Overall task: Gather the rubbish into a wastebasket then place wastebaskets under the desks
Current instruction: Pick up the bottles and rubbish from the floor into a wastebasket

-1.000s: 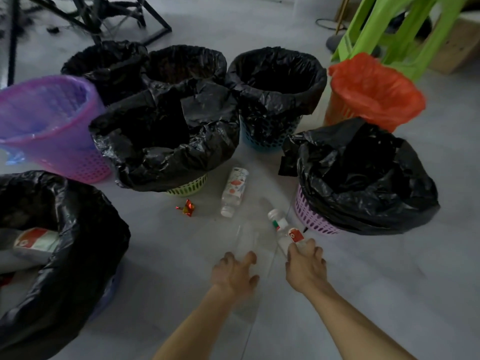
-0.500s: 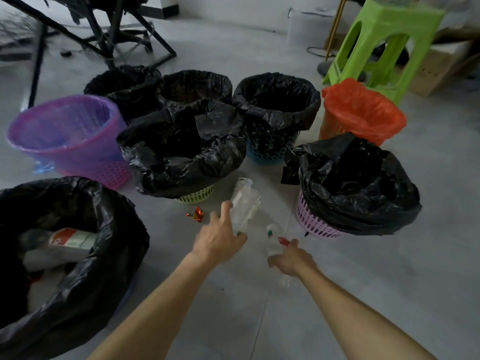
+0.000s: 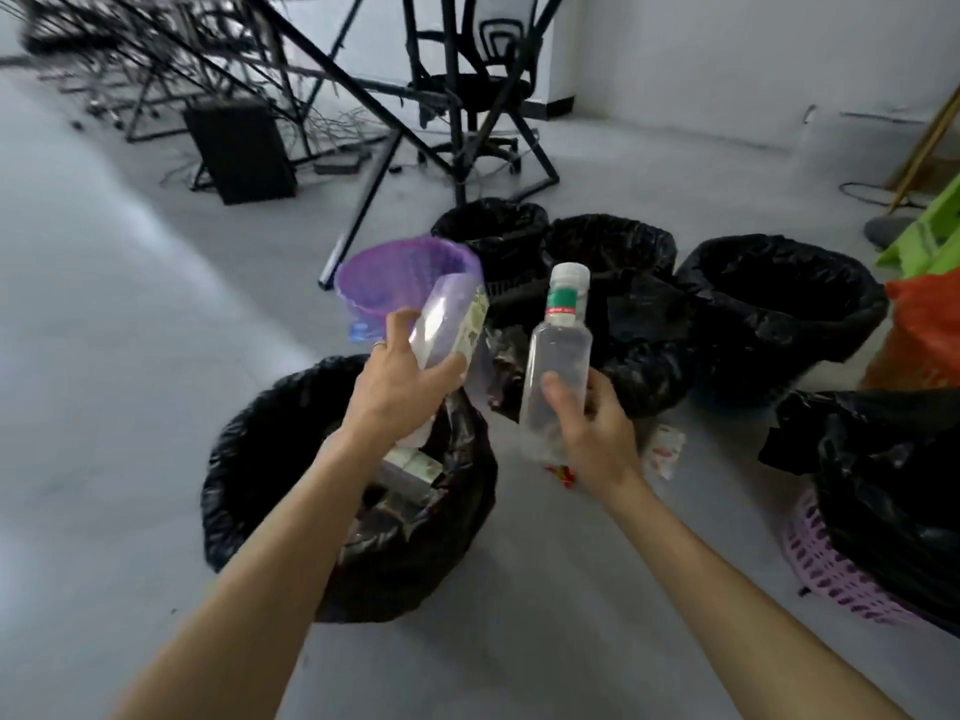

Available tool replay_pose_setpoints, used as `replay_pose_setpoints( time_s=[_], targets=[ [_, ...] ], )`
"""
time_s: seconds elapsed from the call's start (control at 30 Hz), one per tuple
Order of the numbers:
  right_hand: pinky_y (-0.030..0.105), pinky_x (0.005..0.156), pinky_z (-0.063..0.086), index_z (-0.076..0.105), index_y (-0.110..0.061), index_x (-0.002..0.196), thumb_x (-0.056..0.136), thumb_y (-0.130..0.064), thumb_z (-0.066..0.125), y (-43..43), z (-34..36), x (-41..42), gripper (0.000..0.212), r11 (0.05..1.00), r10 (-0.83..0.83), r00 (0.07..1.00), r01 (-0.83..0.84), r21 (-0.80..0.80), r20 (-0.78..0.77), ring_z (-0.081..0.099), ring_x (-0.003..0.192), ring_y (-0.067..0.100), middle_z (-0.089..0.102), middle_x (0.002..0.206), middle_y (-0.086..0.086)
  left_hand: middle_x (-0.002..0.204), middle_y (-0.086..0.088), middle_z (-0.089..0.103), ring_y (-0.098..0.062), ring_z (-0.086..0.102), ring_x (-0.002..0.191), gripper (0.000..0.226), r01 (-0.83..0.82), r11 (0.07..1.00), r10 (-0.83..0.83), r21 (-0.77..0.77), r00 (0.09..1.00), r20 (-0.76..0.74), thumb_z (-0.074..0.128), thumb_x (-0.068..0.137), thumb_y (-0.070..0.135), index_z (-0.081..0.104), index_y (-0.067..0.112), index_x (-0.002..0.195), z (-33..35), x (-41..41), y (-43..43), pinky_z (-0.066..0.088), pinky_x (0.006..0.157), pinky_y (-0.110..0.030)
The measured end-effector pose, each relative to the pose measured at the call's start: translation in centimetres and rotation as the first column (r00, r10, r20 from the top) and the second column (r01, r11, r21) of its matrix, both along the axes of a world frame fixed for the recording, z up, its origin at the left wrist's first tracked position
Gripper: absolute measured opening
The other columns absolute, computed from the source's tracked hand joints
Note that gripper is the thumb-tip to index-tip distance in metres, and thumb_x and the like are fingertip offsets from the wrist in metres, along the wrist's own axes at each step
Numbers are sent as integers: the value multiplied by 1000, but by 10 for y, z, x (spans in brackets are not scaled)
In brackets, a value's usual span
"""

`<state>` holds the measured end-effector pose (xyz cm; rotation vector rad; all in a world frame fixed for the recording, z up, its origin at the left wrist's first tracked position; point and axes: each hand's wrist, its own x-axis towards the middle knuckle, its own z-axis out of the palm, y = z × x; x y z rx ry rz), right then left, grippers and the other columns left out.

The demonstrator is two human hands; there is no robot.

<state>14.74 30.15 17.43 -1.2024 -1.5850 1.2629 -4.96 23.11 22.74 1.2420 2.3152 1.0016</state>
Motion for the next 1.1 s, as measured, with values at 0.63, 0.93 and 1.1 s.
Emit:
replay_pose_setpoints(
  time_s=[0.63,0.93,1.1],
  targets=[
    [26,80,43,63,-26,108,88,-43,61,-25,-18,-77,26,975,220,922,-216,-49,318,58,98,12,63,109,-6,112,-3,69,-30,62,105,42,-199,901,72,-385,945,-320,49,78,46,60,27,114,-36,-77,-50,52,87,-41],
    [31,89,49,63,-18,113,92,-29,56,17,-100,34,25,984,116,821,-20,-175,559,61,111,24,66,119,3,122,2,62,-24,56,115,35,290,920,-359,-262,892,-275,48,93,43,59,33,125,-57,79,42,50,89,-39],
    [31,89,46,58,-16,123,88,-37,56,25,-158,135,41,930,151,678,150,-336,720,57,115,30,60,129,10,128,-3,58,-28,57,116,34,493,732,-613,-471,778,-138,47,91,41,57,30,122,-131,154,66,51,91,-43]
  ],
)
